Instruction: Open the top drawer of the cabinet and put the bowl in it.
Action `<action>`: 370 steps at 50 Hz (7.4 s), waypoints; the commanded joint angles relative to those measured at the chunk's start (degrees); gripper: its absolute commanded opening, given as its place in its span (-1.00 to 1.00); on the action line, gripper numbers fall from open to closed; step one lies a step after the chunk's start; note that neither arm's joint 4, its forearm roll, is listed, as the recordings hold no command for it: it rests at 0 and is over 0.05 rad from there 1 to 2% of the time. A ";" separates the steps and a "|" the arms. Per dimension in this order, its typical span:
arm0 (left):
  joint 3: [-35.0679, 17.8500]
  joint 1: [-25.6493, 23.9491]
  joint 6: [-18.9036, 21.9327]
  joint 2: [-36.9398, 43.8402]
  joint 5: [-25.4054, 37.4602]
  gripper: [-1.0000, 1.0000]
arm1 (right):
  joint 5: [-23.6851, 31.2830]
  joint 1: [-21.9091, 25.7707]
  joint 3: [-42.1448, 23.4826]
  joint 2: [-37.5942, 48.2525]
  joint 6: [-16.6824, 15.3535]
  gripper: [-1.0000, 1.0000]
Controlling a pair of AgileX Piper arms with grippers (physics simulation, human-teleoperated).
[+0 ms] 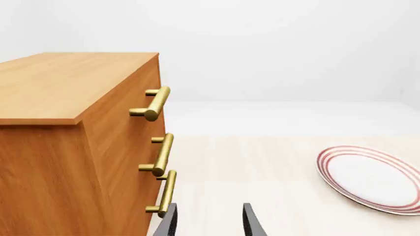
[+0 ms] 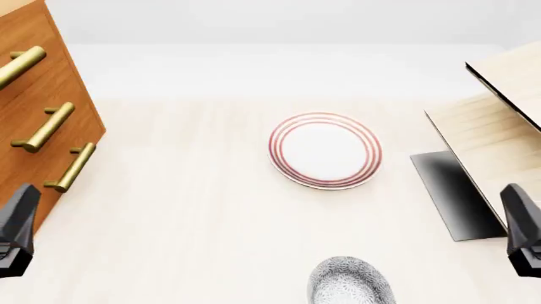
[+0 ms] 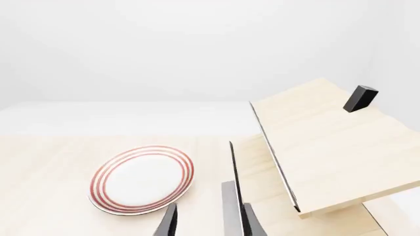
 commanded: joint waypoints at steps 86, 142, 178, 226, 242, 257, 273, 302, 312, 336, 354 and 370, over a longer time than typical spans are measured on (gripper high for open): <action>-6.81 13.13 80.32 42.98 -30.26 1.00 | -2.01 0.16 -0.35 2.72 0.14 1.00; -24.02 17.41 89.65 73.77 -46.87 1.00 | -2.02 0.15 -0.35 2.74 0.13 1.00; -19.54 14.77 94.25 69.20 -47.92 -1.00 | -2.03 0.17 -0.35 2.74 0.14 1.00; -15.53 1.56 95.40 71.56 -54.77 -1.00 | -2.03 0.16 -0.35 2.75 0.13 1.00; -14.97 -2.16 95.04 72.07 -55.70 -1.00 | -2.04 0.15 -0.35 2.76 0.13 1.00; -13.89 -5.06 94.21 67.48 -53.88 -1.00 | -2.02 0.15 -0.35 2.74 0.14 1.00; -16.87 -9.00 89.52 54.40 -37.69 1.00 | -2.05 0.16 -0.35 2.78 0.13 1.00; -46.94 -11.53 52.94 49.02 2.82 1.00 | -2.03 0.18 -0.35 2.75 0.12 1.00; -56.22 -11.28 42.88 54.49 12.24 1.00 | -2.04 0.15 -0.35 2.76 0.13 1.00; -82.69 -6.91 14.74 67.49 40.25 1.00 | -2.02 0.16 -0.35 2.73 0.13 1.00; -93.26 -7.66 -0.61 74.25 51.88 1.00 | -2.04 0.15 -0.35 2.77 0.12 1.00; -90.29 -3.83 -3.48 73.60 54.06 1.00 | -2.02 0.15 -0.35 2.73 0.14 1.00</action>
